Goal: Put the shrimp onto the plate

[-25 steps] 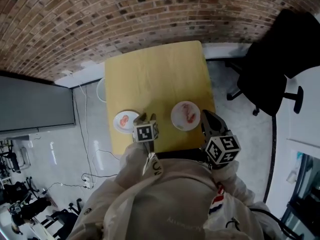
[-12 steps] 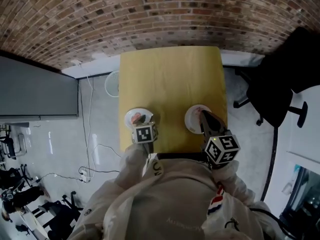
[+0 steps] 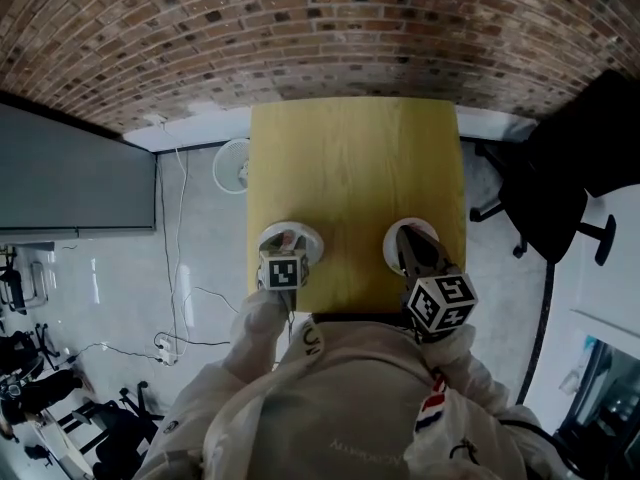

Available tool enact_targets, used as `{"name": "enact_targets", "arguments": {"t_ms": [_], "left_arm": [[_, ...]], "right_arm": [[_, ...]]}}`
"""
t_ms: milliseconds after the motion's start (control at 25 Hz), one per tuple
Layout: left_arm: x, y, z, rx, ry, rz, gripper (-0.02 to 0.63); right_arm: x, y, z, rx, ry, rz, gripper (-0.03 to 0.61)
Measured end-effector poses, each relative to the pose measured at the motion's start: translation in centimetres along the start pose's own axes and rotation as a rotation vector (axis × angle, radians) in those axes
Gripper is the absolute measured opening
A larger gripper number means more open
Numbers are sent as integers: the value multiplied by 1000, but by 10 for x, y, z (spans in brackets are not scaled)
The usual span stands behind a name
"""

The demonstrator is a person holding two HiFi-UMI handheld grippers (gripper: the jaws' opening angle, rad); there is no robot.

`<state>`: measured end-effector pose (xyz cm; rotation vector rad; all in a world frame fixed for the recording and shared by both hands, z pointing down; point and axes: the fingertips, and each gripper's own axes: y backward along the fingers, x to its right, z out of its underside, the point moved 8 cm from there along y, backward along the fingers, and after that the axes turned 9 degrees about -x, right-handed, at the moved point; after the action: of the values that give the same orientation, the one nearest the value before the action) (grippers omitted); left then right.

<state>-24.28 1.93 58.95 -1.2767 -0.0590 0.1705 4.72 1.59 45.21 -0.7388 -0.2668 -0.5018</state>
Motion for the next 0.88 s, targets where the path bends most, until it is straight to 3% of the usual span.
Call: {"name": "enact_targets", "arguments": {"t_ms": [360,880], "left_arm": [[-27,-27,4,-53,-116,48,189],[-29,-36,0,-69,-134,77,189]], "right_arm": [[-20,-22,-1,-33,4,18,25],[-24,-27,-6,-35,13,52,25]]}}
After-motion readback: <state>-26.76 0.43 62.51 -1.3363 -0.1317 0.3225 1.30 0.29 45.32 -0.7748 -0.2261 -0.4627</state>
